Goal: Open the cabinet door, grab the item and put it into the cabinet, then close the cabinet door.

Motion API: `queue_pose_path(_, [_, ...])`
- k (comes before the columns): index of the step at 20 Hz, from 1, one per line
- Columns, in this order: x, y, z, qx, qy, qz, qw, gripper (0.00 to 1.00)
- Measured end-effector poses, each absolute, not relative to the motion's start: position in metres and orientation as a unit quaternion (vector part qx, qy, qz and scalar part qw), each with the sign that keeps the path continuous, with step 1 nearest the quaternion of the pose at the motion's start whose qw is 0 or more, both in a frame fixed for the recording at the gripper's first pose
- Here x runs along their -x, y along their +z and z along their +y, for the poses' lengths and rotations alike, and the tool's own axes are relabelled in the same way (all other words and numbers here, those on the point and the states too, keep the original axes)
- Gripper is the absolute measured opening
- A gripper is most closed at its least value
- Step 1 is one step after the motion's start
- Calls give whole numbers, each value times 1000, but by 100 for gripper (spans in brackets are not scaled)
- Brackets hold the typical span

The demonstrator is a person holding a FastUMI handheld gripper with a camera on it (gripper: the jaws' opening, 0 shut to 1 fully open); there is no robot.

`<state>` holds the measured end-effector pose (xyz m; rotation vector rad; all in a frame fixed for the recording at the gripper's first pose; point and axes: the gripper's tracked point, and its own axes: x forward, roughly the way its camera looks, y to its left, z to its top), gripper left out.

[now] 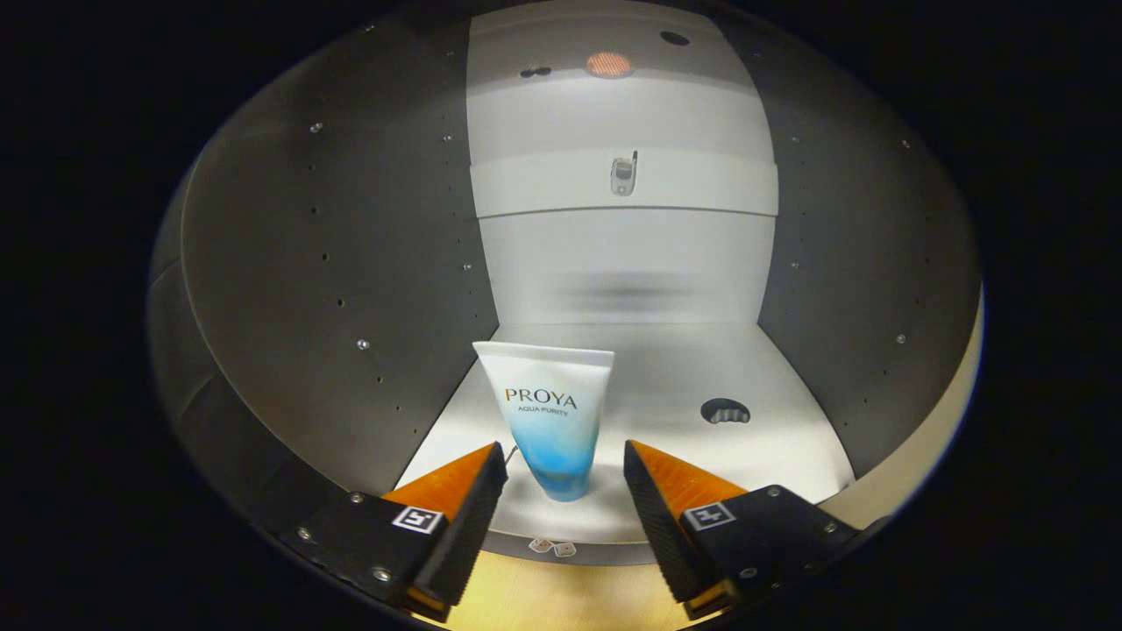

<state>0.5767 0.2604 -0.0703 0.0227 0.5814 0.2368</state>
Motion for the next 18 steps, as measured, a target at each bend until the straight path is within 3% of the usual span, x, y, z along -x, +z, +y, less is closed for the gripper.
queue_pose_path(2, [-566, -63, 256, -13, 115, 272, 955, 94])
queue_pose_path(18, [-411, 16, 248, -29, 102, 115, 988, 94])
